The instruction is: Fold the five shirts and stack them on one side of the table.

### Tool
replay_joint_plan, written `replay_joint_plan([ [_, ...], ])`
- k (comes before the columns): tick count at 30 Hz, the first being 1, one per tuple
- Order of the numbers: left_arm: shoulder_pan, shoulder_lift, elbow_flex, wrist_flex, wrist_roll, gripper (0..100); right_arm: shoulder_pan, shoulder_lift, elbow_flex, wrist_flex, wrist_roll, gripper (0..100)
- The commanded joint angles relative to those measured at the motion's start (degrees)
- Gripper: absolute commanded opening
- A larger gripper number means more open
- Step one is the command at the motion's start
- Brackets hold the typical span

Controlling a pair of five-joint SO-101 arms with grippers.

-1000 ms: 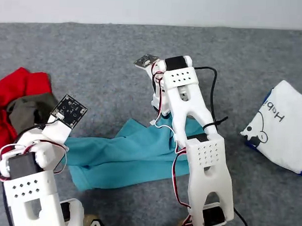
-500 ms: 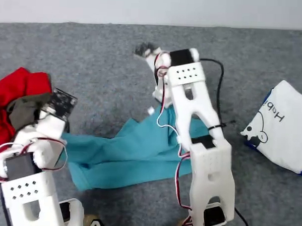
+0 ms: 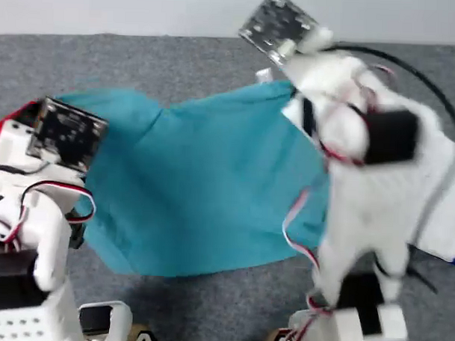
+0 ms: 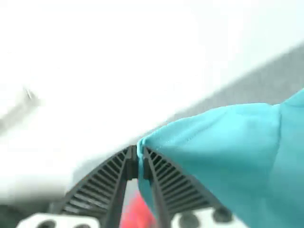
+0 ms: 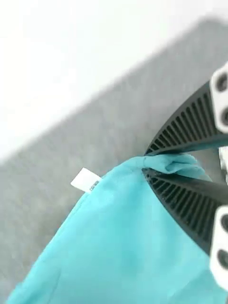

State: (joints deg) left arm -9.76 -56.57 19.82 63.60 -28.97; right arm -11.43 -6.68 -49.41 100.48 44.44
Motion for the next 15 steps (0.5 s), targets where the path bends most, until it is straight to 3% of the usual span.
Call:
replay_joint_plan([
  [1,3.34,-0.35,-5.23,-6.95,-7.30,1,2.51,-9.54,-2.81,1.54,4.22,1.0],
  [7,3.78,-0.35,-10.86,-13.80,-13.80,1,7.69,-18.86,-2.81,-6.29,8.18,1.0],
  [15,3.87,-0.44,-20.26,-14.07,-24.09,1,13.58,-26.51,-2.73,-14.99,10.02,1.0],
])
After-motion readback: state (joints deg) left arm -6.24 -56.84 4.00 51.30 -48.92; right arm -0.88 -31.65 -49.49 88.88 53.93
